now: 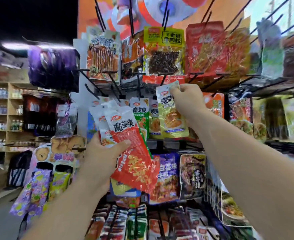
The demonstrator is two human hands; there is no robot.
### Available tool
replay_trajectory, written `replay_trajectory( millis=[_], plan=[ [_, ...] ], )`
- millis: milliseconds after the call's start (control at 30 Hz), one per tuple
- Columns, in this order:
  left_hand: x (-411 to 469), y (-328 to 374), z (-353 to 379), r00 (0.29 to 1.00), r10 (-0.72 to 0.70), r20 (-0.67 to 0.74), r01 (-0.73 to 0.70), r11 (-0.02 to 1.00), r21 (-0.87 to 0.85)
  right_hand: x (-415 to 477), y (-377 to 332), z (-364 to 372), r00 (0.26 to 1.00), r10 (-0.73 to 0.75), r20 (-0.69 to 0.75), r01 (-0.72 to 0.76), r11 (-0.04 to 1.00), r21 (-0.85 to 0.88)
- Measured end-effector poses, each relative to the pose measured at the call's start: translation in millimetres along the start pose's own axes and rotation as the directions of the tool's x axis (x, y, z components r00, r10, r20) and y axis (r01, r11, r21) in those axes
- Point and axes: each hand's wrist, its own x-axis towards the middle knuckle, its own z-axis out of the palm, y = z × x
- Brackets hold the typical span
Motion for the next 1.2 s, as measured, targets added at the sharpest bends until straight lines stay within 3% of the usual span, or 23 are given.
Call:
replay_trajectory(
  millis=[433,1100,1200],
  plan=[
    [7.1,4.7,-2.3,0.995,0.097,0.016,-0.097,0.995,-0.017,18.2,2.1,16.1,0.998,0.042,-0.047,-0.042,0.999,0.003],
    [13.6,-14.9,-10.2,0.998,0.051,0.038,-0.048,0.996,-0.072,20.4,15.0,16.8,0.998,0.049,-0.03,-0.047,0.998,0.05],
    [12.7,-15.5,-9.3,0.997,0.058,0.041,-0.055,0.996,-0.07,25.8,25.2,22.7,0.997,0.075,-0.026,-0.076,0.995,-0.061]
  ],
)
